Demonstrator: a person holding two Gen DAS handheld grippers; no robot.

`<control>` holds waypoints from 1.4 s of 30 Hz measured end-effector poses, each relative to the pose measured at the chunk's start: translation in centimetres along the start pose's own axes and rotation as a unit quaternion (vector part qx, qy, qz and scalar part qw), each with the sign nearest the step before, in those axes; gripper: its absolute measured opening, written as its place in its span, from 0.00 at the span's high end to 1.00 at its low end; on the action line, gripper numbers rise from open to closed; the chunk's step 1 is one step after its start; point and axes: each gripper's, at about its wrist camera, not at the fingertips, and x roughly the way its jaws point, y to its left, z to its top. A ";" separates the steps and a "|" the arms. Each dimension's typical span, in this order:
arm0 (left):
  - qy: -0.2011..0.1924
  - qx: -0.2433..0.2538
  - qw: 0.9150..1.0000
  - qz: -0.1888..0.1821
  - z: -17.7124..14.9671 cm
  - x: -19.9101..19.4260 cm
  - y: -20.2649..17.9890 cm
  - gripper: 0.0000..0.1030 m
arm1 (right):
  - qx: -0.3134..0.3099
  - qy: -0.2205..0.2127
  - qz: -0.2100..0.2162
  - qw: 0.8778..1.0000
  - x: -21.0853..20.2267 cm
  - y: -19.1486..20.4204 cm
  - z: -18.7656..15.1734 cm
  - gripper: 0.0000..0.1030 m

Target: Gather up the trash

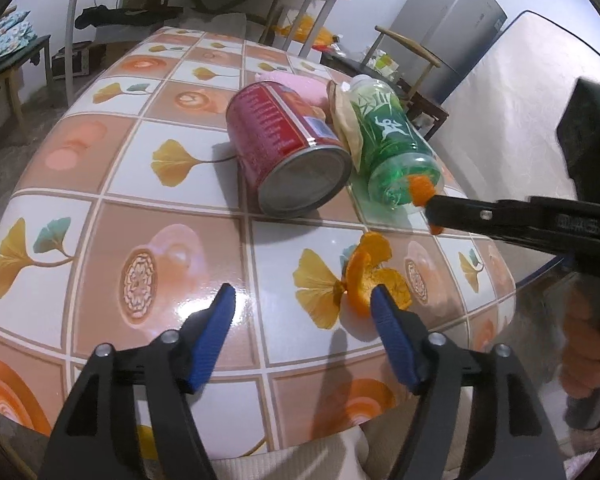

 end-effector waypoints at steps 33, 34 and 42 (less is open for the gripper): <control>-0.057 0.080 0.995 -0.018 0.0 -3.1 -3.2 0.05 | 0.053 -0.021 0.016 0.998 -2.2 -5.9 -1.6 0.61; -0.051 0.092 0.994 -0.028 0.1 -2.9 -3.8 0.05 | 0.055 -0.021 0.017 0.998 -2.2 -6.2 -1.7 0.61; 0.015 0.022 0.998 -0.063 1.0 0.2 -3.1 0.43 | 0.062 -0.026 0.025 0.997 -3.0 -7.0 -2.1 0.61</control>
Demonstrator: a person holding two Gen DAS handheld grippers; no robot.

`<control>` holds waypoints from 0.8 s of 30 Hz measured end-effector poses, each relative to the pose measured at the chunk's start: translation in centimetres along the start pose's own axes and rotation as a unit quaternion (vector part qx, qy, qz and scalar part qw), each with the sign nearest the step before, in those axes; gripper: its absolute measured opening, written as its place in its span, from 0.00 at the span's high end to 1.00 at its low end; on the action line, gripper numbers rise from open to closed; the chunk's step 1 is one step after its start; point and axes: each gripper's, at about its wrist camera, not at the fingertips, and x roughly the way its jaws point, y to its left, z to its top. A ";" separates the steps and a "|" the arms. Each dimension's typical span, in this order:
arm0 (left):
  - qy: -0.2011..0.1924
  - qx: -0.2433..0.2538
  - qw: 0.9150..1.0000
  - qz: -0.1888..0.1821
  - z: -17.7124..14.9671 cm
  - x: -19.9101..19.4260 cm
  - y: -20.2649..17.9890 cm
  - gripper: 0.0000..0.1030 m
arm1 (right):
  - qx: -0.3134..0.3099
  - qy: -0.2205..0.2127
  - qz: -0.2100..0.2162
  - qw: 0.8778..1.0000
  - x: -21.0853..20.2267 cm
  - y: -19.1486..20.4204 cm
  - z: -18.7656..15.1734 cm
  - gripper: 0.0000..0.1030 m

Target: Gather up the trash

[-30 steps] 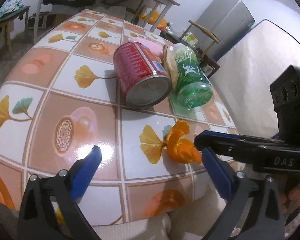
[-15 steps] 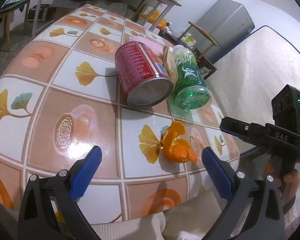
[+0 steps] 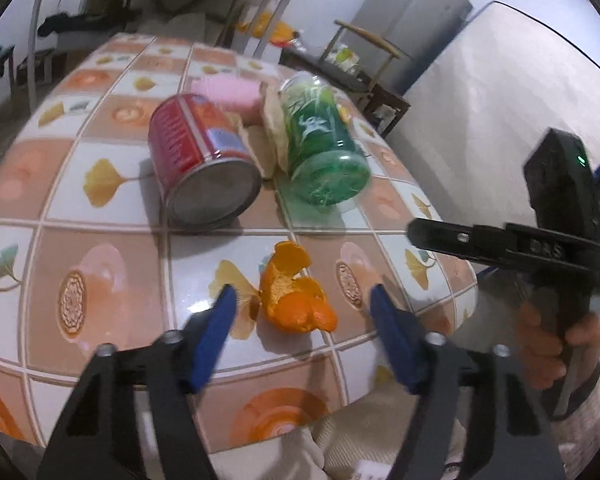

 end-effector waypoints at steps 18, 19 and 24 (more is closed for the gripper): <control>0.051 0.074 0.995 0.048 -1.1 3.2 -2.8 0.67 | -0.003 -0.002 -0.002 1.000 -0.3 -0.5 -0.2 0.61; 0.050 0.072 0.995 0.047 -1.1 3.1 -2.8 0.68 | -0.003 -0.002 -0.002 1.000 -0.3 -0.4 -0.2 0.61; 0.046 0.073 0.995 0.046 -1.0 3.0 -2.7 0.75 | -0.003 -0.003 -0.004 1.000 -0.3 -0.4 -0.2 0.61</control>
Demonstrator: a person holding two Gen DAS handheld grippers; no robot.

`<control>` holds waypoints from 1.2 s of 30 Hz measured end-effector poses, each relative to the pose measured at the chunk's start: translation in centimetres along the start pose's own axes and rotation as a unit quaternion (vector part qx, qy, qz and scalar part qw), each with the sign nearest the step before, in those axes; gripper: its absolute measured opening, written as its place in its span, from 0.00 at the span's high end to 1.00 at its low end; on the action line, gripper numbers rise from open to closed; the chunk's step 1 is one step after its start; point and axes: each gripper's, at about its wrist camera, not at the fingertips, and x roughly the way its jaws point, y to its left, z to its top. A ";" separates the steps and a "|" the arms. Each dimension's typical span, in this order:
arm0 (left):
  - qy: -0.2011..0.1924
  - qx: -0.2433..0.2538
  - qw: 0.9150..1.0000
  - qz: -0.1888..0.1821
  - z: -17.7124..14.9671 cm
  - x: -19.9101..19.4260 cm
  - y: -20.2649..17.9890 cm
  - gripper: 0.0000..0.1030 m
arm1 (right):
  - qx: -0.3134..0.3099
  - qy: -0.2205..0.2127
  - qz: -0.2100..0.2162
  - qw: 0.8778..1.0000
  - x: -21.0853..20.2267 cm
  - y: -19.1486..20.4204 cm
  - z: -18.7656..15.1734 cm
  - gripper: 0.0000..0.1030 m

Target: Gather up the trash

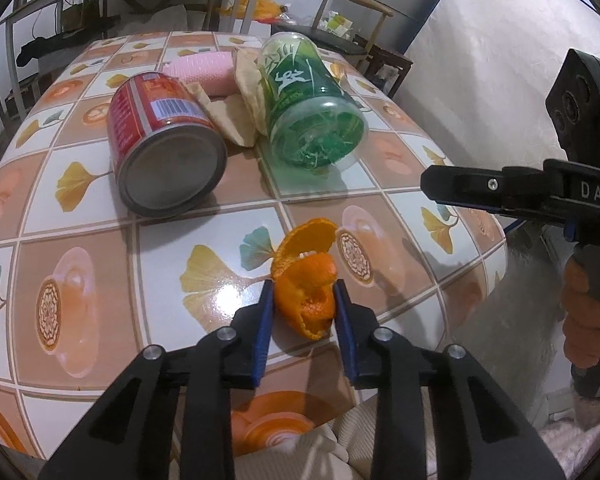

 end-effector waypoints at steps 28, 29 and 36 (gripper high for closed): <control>-0.030 -0.018 0.999 0.020 0.0 -1.7 1.8 0.83 | -0.226 -0.072 -0.169 0.957 2.3 -1.7 13.3 0.32; -0.030 -0.019 0.999 0.019 -0.1 -1.7 1.8 0.83 | -0.252 -0.067 -0.179 0.949 3.0 -1.8 13.8 0.28; -0.027 -0.022 0.999 0.021 -0.4 -2.1 2.1 0.83 | -0.383 0.018 -0.188 0.904 9.9 -2.9 18.4 0.19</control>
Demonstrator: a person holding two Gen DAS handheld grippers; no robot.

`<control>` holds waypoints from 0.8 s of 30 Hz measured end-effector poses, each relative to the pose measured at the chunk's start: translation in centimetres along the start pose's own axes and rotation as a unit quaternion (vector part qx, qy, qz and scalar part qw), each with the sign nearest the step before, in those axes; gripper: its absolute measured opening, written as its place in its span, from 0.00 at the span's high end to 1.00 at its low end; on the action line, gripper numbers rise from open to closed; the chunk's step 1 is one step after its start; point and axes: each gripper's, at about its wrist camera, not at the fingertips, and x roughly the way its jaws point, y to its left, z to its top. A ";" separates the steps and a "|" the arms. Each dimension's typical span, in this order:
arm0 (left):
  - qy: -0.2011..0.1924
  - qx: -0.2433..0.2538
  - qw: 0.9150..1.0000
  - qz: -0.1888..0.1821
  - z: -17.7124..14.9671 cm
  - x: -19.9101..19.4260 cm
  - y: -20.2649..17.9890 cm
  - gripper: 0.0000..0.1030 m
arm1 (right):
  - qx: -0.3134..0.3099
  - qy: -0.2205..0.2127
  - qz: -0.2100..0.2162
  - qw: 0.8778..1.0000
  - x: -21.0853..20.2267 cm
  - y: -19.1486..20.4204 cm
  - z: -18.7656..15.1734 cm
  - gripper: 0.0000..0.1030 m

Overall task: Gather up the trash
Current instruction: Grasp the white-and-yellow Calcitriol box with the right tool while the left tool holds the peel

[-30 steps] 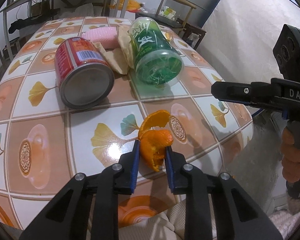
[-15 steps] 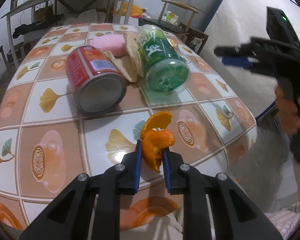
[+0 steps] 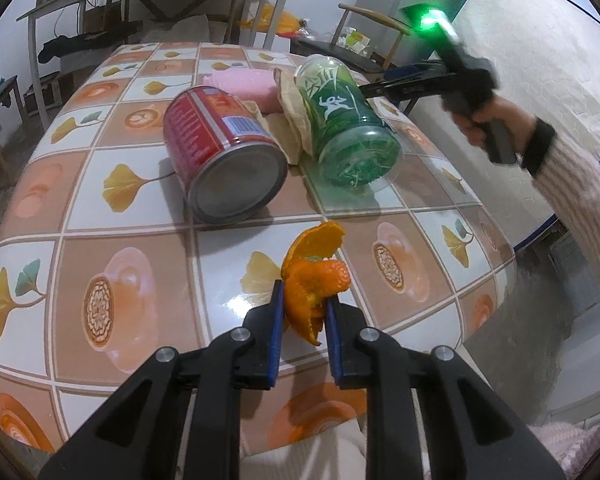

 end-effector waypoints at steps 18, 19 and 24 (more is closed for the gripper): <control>-0.002 0.005 1.000 -0.011 -0.1 -0.1 -0.3 0.83 | 0.132 0.060 0.047 0.988 1.9 -2.7 -4.8 0.28; -0.002 0.005 1.000 -0.013 -0.1 0.0 -0.3 0.83 | 0.149 0.066 0.042 0.986 1.1 -2.6 -5.9 0.28; 0.003 0.004 1.000 -0.020 -0.2 0.4 -0.3 0.83 | 0.208 0.093 0.040 0.973 -2.3 -0.9 -10.0 0.33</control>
